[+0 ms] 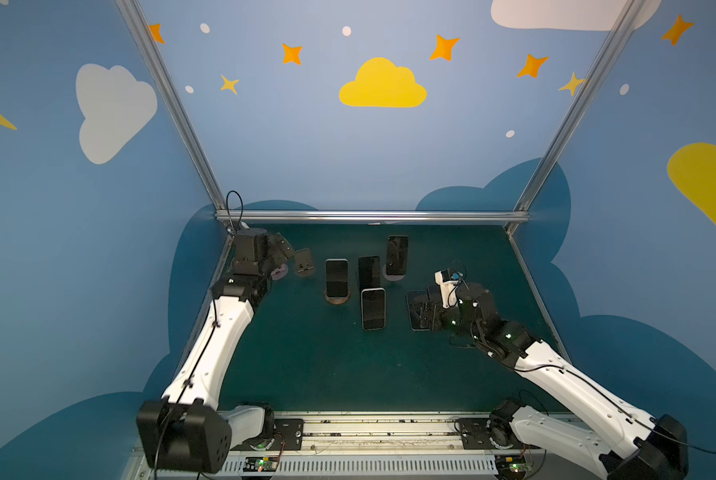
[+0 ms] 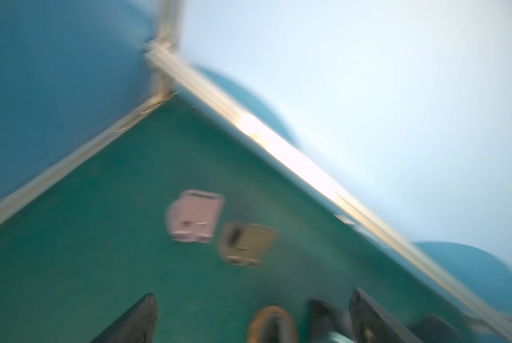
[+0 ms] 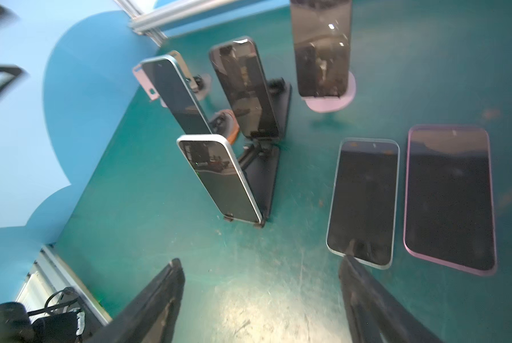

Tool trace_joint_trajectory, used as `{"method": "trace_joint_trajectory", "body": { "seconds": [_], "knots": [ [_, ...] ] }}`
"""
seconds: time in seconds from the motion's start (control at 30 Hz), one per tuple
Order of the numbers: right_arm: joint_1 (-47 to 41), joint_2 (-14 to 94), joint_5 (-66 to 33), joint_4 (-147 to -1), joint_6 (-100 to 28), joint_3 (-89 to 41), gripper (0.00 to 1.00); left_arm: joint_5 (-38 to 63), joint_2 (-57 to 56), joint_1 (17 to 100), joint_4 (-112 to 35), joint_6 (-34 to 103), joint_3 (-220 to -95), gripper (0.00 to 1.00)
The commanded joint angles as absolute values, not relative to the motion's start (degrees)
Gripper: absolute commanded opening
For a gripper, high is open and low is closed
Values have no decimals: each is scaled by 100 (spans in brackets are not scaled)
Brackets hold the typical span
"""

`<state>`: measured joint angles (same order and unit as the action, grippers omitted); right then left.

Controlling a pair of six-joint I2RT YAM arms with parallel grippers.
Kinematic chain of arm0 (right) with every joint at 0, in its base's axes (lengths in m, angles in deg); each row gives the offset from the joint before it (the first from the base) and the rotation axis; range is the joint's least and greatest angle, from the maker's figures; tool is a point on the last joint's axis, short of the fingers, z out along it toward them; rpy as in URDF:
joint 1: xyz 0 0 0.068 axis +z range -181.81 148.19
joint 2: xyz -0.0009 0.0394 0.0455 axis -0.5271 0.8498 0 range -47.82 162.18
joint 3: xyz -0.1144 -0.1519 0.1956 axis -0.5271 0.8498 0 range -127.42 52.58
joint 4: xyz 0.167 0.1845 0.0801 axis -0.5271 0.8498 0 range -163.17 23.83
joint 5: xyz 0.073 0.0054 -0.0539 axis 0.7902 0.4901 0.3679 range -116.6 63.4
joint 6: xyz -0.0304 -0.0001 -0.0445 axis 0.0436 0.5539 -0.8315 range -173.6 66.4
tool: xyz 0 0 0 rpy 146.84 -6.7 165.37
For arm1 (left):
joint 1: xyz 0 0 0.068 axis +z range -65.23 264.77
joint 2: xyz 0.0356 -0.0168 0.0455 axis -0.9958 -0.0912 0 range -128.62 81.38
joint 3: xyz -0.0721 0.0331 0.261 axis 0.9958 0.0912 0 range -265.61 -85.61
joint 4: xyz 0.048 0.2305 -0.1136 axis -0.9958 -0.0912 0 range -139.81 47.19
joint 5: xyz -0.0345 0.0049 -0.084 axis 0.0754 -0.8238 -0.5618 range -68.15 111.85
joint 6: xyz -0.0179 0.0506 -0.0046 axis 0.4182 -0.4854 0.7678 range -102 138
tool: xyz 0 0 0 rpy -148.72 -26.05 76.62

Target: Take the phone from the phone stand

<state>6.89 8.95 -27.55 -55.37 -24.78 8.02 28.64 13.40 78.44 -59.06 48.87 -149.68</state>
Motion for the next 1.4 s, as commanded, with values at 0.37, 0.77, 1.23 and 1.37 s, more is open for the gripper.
{"method": "trace_joint_trajectory", "body": {
  "seconds": [0.37,0.77,1.23,1.37],
  "knots": [
    [1903,1306,-4338,-5385,-2152,427,85,1600,1913,7184,-4031,6018,-13736,100],
    [2677,3231,-5795,-6019,-1982,-954,90,1842,2215,7509,-4240,6021,-13793,100],
    [2690,4584,-5953,-5990,-2279,-1992,92,1386,2030,7718,-4047,6220,-13770,100],
    [2692,4801,-6040,-5947,-2207,-2088,92,1402,2010,7657,-4106,6176,-13804,100]
  ]
}}
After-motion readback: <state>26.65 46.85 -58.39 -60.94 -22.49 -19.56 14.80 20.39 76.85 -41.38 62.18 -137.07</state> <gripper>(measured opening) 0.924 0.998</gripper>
